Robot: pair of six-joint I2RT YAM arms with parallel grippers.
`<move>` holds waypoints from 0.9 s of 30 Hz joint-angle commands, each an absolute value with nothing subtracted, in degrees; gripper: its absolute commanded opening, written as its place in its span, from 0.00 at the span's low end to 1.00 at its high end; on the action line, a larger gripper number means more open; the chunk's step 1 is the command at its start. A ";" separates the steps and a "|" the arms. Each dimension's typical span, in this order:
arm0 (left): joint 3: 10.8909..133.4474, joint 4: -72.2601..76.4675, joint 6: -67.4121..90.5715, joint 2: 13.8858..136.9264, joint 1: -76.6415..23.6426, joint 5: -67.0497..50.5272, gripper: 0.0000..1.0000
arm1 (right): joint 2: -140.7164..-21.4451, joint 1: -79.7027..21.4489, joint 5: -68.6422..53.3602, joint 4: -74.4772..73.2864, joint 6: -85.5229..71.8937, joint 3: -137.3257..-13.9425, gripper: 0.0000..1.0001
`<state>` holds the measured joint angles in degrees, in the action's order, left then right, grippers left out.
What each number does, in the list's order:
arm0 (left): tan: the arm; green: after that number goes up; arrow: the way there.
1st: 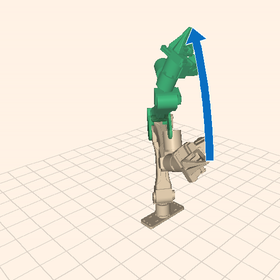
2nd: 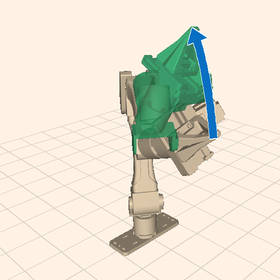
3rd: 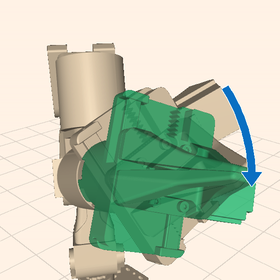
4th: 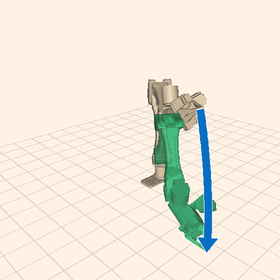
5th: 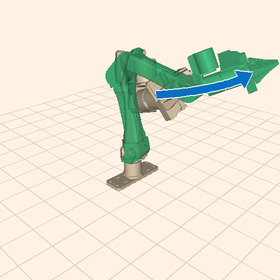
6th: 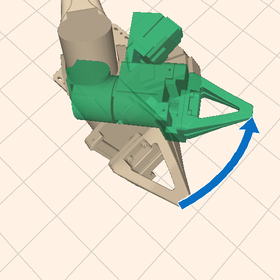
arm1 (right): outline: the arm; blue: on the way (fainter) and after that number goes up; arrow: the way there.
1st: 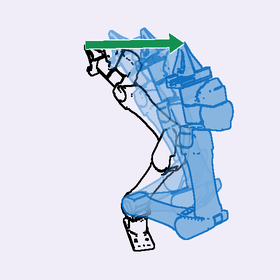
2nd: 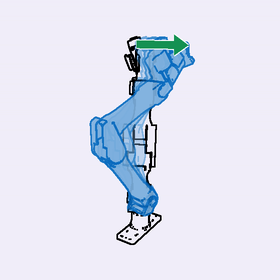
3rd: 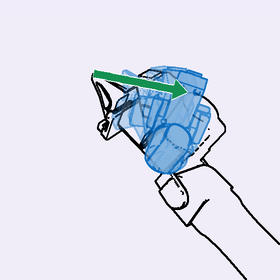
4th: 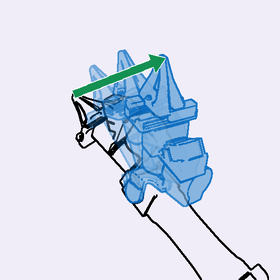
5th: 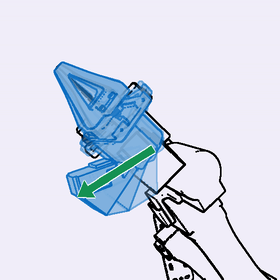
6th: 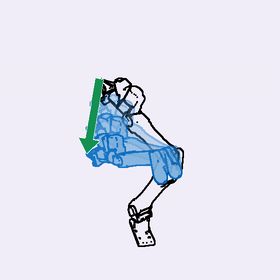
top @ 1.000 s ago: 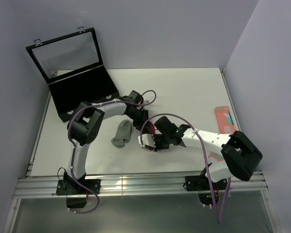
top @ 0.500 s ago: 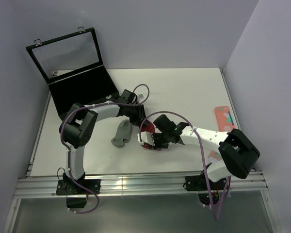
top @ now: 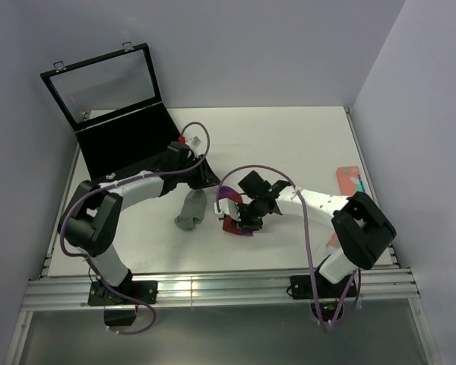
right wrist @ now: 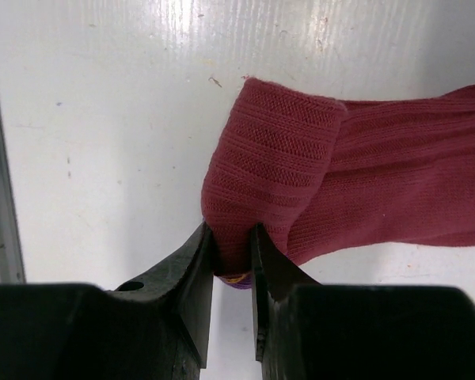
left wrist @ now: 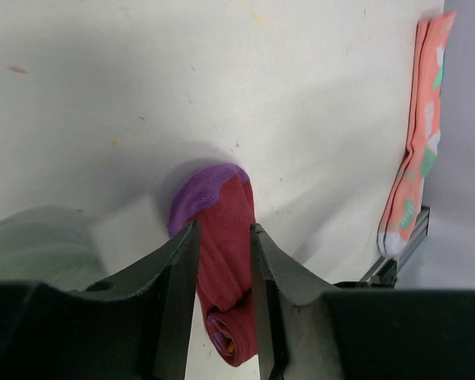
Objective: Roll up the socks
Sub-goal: Roll the sock at the center of the board.
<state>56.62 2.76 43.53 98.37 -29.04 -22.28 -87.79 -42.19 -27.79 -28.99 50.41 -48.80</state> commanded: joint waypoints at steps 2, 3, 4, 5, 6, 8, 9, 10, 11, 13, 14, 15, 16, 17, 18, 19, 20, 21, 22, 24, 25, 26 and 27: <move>52.31 7.99 46.31 90.89 -28.65 -14.16 0.36 | -94.29 -40.35 -33.04 -41.89 50.79 -54.22 0.10; 51.25 8.43 47.10 88.79 -28.65 -13.19 0.34 | -95.35 -39.73 -34.61 -43.23 51.15 -55.53 0.10; 49.15 8.70 47.46 87.90 -28.65 -12.57 0.33 | -96.41 -39.12 -35.32 -44.90 51.59 -58.24 0.10; 47.91 9.14 47.90 87.02 -28.65 -12.05 0.32 | -97.55 -38.50 -35.94 -47.87 52.46 -59.58 0.10; 46.77 10.27 49.12 85.62 -28.65 -12.22 0.30 | -99.65 -37.37 -36.56 -49.38 52.82 -60.98 0.10; 42.90 11.94 50.09 83.86 -28.83 -10.90 0.27 | -102.46 -36.30 -38.31 -53.32 53.87 -64.67 0.10; 41.59 13.08 50.62 81.76 -29.35 -10.20 0.27 | -103.35 -35.34 -38.93 -54.48 53.88 -65.82 0.11; 39.31 13.97 50.54 80.69 -29.70 -9.24 0.27 | -104.40 -34.90 -39.89 -55.80 54.31 -68.01 0.11; 38.24 14.93 50.19 78.86 -29.97 -9.32 0.27 | -106.24 -34.46 -40.42 -58.25 55.01 -69.07 0.11; 36.75 15.73 48.52 77.70 -31.28 -8.79 0.26 | -108.10 -33.58 -40.52 -60.02 55.02 -71.88 0.11; 36.39 16.17 47.65 77.26 -31.81 -9.75 0.26 | -109.85 -33.49 -40.43 -61.16 54.93 -72.76 0.11; 36.13 16.43 45.90 77.26 -32.60 -10.19 0.25 | -110.82 -33.31 -40.26 -61.78 54.76 -74.60 0.11; 36.12 16.52 45.10 77.26 -33.04 -10.37 0.25 | -111.87 -33.22 -39.99 -62.57 54.41 -75.66 0.11; 36.04 17.05 42.83 77.26 -33.48 -11.42 0.25 | -114.06 -33.22 -39.47 -63.88 54.06 -76.80 0.11; 36.47 16.79 41.85 77.52 -34.53 -11.34 0.24 | -115.30 -33.22 -39.29 -65.03 54.05 -79.25 0.11; 36.65 16.27 40.97 77.78 -35.06 -11.34 0.24 | -116.62 -33.14 -39.11 -66.17 54.14 -80.58 0.11; 36.82 16.17 39.04 78.39 -35.59 -12.30 0.24 | -118.98 -32.96 -38.85 -68.27 54.05 -81.90 0.11; 37.44 15.91 38.15 78.66 -36.64 -11.87 0.24 | -120.22 -33.05 -38.59 -69.33 54.05 -84.44 0.11; 37.79 15.13 37.36 79.01 -37.43 -11.17 0.24 | -121.19 -32.96 -38.58 -71.00 54.14 -85.51 0.11; 38.23 15.29 35.69 79.98 -39.45 -10.46 0.23 | -123.48 -32.87 -38.32 -71.98 53.88 -88.05 0.11; 38.32 15.12 35.25 80.15 -40.07 -9.76 0.22 | -124.18 -32.78 -38.32 -72.77 53.53 -88.85 0.11; 38.32 15.38 34.11 80.50 -40.77 -9.23 0.21 | -125.23 -32.78 -38.23 -73.12 53.26 -89.55 0.11; 38.32 15.47 33.32 80.59 -42.17 -8.45 0.21 | -125.85 -32.78 -38.23 -73.56 53.09 -91.04 0.11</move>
